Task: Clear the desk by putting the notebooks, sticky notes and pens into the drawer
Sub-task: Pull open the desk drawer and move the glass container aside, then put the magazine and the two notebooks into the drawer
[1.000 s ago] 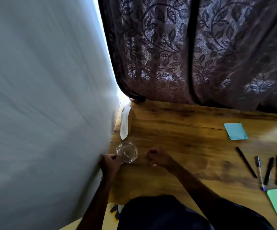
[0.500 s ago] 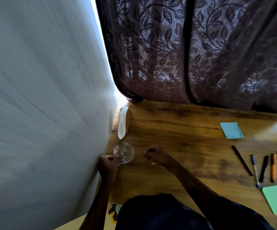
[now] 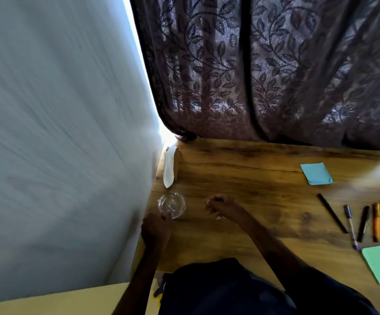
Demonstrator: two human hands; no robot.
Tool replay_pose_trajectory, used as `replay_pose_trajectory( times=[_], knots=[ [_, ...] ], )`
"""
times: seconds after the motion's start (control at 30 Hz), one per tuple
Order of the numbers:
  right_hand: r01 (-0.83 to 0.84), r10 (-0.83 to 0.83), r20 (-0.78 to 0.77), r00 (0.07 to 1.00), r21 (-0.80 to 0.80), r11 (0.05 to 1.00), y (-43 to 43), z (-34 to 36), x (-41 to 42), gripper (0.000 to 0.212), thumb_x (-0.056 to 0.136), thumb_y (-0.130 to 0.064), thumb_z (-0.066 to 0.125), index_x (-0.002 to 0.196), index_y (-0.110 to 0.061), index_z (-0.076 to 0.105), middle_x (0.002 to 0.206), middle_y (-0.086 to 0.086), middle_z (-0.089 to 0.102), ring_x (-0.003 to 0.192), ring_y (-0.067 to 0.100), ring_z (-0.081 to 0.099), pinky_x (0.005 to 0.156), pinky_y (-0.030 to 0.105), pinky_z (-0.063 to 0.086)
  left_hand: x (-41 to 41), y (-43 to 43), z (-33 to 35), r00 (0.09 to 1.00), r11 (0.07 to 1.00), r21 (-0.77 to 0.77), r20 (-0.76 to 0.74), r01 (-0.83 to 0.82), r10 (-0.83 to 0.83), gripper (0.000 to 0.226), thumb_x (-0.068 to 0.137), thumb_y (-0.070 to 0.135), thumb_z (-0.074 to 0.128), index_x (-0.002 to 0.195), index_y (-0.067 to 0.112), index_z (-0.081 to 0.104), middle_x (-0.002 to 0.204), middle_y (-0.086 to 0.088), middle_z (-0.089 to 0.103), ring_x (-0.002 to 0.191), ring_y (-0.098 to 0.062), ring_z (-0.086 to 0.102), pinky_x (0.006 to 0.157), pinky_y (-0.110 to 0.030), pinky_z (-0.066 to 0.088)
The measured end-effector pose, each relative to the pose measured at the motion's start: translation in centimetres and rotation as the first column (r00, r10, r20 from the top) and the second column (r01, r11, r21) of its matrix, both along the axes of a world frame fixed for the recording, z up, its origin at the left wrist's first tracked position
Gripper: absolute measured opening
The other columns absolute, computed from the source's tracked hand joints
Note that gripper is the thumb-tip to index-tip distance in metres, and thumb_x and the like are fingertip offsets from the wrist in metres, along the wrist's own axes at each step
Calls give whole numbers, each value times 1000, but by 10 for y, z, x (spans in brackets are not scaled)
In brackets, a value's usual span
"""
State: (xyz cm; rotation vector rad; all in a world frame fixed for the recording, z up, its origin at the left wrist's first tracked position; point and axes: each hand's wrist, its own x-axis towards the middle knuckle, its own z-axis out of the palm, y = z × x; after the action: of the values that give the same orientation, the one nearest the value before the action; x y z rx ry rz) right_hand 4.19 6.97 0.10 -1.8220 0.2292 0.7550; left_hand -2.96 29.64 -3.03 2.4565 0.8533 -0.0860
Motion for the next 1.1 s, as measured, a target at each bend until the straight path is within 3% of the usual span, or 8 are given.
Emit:
replay_pose_trajectory(
  times=[0.1,0.23,0.37,0.47,0.6,0.83,0.97,1.1],
  knots=[
    [79,-78,-13,997,70,994,-14,0,-13,14,101,-18,60,105,-9,70,95,9,75,70,11,70,50,19,50,-3,-25,19,993,994,-8,46,105,-105,32,95,40,65,96,9,75,87,-6,76,76,-16,71,60,-19,46],
    [178,-168,-78,983,152,972,-35,3,-40,19,103,-7,54,88,-8,64,79,6,65,48,3,63,40,17,42,-4,-54,31,958,961,-18,87,275,-273,33,96,43,62,90,14,76,84,-2,77,72,-12,69,68,-26,56],
    [322,-320,-34,947,96,942,-73,7,-81,12,101,-13,60,98,-7,70,83,5,71,59,5,66,48,17,43,-6,-92,39,858,862,-4,104,506,-503,48,91,48,59,68,8,72,62,-3,71,57,-18,68,57,-35,56],
    [472,-471,-24,882,73,879,-113,12,-113,18,99,-21,63,100,-6,74,90,8,75,75,16,70,58,24,49,-10,-134,51,751,754,25,77,656,-656,54,92,43,63,52,10,53,46,1,51,50,-22,63,49,-29,41],
    [570,-572,-12,820,113,814,-160,20,-160,21,100,-25,61,107,-10,74,94,1,78,80,14,72,61,23,52,-19,-187,55,608,607,39,10,793,-794,57,94,47,60,50,15,43,44,4,41,44,-15,50,49,-28,31],
    [696,-698,43,715,57,716,-233,35,-222,20,101,-23,60,110,-12,74,89,1,73,75,9,66,54,17,49,-52,-282,58,499,491,-120,56,863,-865,42,94,48,60,63,22,55,56,10,50,55,-11,50,51,-26,33],
    [763,-770,34,637,114,636,-272,36,-260,15,101,-20,60,103,-15,73,89,-2,77,72,7,69,59,21,50,-74,-339,60,455,448,-89,73,889,-888,47,90,56,56,62,18,57,57,12,58,56,-8,57,55,-28,47],
    [829,-849,34,527,200,522,-309,37,-297,15,101,-12,59,102,-6,72,87,7,74,67,13,66,55,25,49,-106,-390,79,356,354,-38,80,935,-931,40,94,47,60,64,21,57,63,10,57,65,-18,63,56,-28,41]
  ],
)
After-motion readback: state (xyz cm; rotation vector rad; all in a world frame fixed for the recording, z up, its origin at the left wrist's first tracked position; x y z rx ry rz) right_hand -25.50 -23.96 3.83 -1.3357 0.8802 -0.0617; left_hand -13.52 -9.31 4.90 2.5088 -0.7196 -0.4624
